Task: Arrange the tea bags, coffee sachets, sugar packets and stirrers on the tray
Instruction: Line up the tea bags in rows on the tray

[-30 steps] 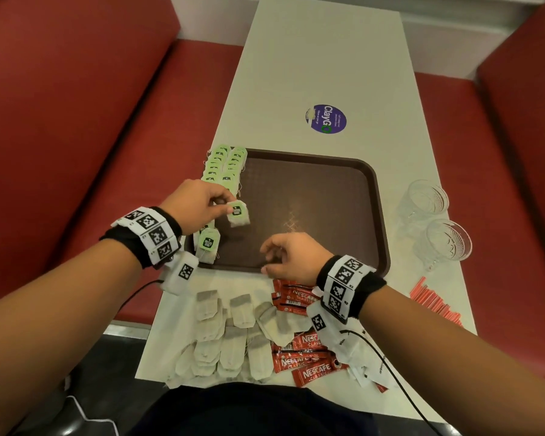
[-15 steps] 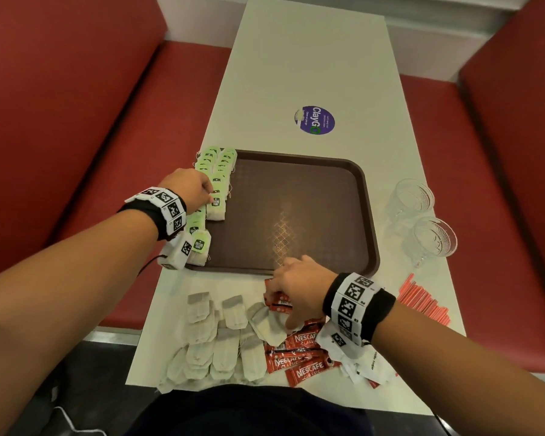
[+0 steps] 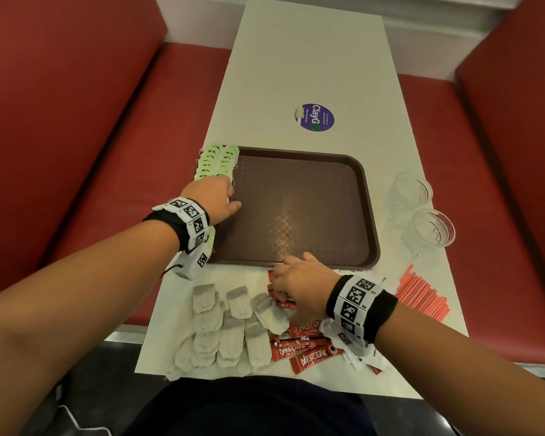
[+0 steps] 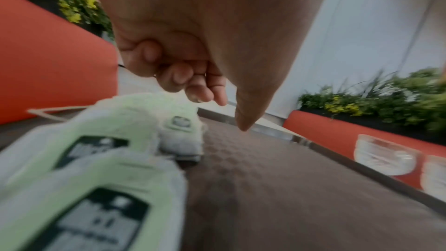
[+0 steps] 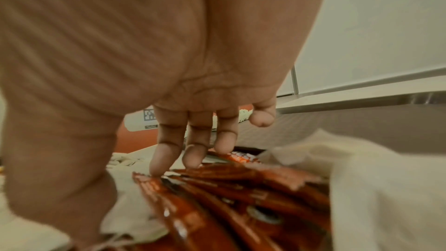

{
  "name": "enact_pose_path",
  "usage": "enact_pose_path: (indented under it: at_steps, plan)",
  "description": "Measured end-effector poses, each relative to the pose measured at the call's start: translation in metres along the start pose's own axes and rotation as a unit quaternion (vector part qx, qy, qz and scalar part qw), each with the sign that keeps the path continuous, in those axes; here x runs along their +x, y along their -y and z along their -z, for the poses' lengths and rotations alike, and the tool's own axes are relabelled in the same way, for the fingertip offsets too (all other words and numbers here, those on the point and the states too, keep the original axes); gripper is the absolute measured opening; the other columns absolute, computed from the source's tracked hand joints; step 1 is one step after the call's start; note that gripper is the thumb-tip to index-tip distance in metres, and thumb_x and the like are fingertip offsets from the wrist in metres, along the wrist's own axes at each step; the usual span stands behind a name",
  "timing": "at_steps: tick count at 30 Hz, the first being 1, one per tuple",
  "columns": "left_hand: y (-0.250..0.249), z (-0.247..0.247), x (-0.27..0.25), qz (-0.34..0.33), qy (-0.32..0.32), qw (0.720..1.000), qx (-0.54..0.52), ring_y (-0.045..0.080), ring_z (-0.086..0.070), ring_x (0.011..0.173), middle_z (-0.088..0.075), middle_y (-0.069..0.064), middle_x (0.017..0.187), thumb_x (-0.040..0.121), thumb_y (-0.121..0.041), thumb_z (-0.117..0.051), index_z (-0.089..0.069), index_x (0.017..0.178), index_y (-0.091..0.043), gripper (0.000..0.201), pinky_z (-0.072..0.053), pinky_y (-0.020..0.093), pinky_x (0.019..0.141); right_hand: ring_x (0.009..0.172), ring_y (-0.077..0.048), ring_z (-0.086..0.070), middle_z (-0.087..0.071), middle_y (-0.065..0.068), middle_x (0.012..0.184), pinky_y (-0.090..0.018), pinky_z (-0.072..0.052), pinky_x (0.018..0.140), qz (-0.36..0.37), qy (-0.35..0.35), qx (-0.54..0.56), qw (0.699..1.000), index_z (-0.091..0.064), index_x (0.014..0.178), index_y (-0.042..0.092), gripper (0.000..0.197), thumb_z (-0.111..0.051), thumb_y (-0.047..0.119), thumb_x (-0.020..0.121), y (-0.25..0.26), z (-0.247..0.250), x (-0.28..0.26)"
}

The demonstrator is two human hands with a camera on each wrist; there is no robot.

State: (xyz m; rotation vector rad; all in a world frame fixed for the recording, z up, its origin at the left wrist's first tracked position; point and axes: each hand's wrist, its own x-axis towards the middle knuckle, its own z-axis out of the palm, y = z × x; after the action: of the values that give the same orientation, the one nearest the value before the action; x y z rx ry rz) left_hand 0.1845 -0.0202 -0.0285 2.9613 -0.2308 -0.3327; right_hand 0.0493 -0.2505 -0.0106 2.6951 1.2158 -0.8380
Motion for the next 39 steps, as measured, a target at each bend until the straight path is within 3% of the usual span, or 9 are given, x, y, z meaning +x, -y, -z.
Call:
enact_pose_path:
  at_steps: [8,12,17,21,25,32,34,37,39]
  plan:
    - [-0.043,-0.001,-0.087,-0.301,0.12,0.946,-0.022,0.008,-0.056,0.081,-0.058,-0.013,0.09,0.091,-0.043,-0.061,-0.067,0.091,-0.032,0.012,-0.047,0.028,0.075,0.1,-0.018,-0.052,-0.064,0.007,0.101,-0.036,-0.031,0.083,-0.03,-0.058,0.048,0.997,-0.068,0.095,0.024,0.024,-0.058,0.043,0.086,0.0,-0.001,-0.004]
    - [-0.052,-0.013,-0.114,-0.374,0.167,0.912,-0.005,0.007,-0.061,0.09,-0.066,-0.013,0.098,0.091,-0.038,-0.062,-0.072,0.1,-0.032,0.015,-0.043,0.024,0.074,0.084,-0.023,-0.062,-0.067,0.001,0.087,-0.033,-0.047,0.076,-0.072,-0.084,0.132,0.985,-0.062,0.093,0.022,0.015,-0.058,0.036,0.089,-0.005,0.001,-0.012]
    - [-0.07,-0.033,-0.131,-0.421,0.167,0.89,0.047,0.014,-0.061,0.096,-0.065,-0.009,0.104,0.09,-0.055,-0.058,-0.065,0.107,-0.03,0.031,-0.047,0.03,0.074,0.069,-0.02,-0.054,-0.057,0.003,0.075,-0.031,-0.043,0.061,-0.122,-0.105,0.217,0.963,-0.047,0.087,0.025,0.012,-0.057,0.031,0.089,-0.012,0.003,-0.019]
    - [-0.084,-0.043,-0.134,-0.425,0.161,0.885,0.097,0.018,-0.057,0.096,-0.063,-0.005,0.103,0.083,-0.072,-0.053,-0.06,0.104,-0.026,0.05,-0.05,0.035,0.078,0.071,-0.013,-0.056,-0.059,0.006,0.077,-0.03,-0.047,0.063,-0.14,-0.124,0.223,0.957,-0.048,0.081,0.03,0.019,-0.064,0.033,0.09,-0.019,-0.001,-0.016]
    - [-0.089,-0.05,-0.134,-0.406,0.167,0.89,0.126,0.02,-0.059,0.089,-0.064,-0.003,0.093,0.087,-0.06,-0.054,-0.06,0.098,-0.024,0.038,-0.053,0.039,0.078,0.067,-0.011,-0.052,-0.058,0.007,0.073,-0.023,-0.04,0.061,-0.158,-0.159,0.244,0.943,-0.052,0.074,0.026,0.021,-0.07,0.02,0.083,-0.023,0.001,-0.015]
    - [-0.071,-0.011,-0.101,-0.369,0.192,0.909,-0.014,0.008,-0.059,0.075,-0.066,-0.013,0.084,0.092,-0.044,-0.06,-0.064,0.092,-0.03,0.014,-0.046,0.027,0.07,0.086,-0.008,-0.057,-0.062,0.011,0.093,-0.022,-0.044,0.077,-0.144,-0.269,0.276,0.912,-0.054,0.069,0.013,0.014,-0.065,0.009,0.076,-0.025,-0.001,-0.01]
    - [-0.057,0.0,-0.092,-0.34,0.165,0.924,-0.061,0.003,-0.058,0.073,-0.065,-0.015,0.083,0.092,-0.044,-0.063,-0.067,0.096,-0.03,0.015,-0.043,0.024,0.068,0.085,-0.001,-0.061,-0.062,0.02,0.08,-0.017,-0.046,0.076,-0.154,-0.283,0.329,0.888,-0.058,0.073,0.021,0.018,-0.059,0.004,0.08,-0.024,0.003,-0.008]
    - [-0.037,0.014,-0.082,-0.294,0.111,0.939,-0.142,-0.006,-0.055,0.067,-0.06,-0.019,0.072,0.09,-0.038,-0.07,-0.07,0.098,-0.027,0.014,-0.04,0.016,0.064,0.067,-0.009,-0.061,-0.065,0.008,0.07,-0.027,-0.045,0.061,-0.132,-0.277,0.396,0.866,-0.04,0.076,0.021,0.022,-0.051,0.003,0.082,-0.018,0.01,-0.003]
    - [-0.025,0.022,-0.077,-0.262,0.074,0.942,-0.195,-0.009,-0.056,0.067,-0.059,-0.022,0.068,0.087,-0.03,-0.075,-0.072,0.096,-0.026,0.01,-0.036,0.008,0.063,0.072,-0.021,-0.061,-0.066,-0.001,0.081,-0.037,-0.048,0.066,-0.126,-0.269,0.409,0.863,-0.044,0.089,0.022,0.017,-0.054,0.009,0.085,-0.013,0.017,0.004]
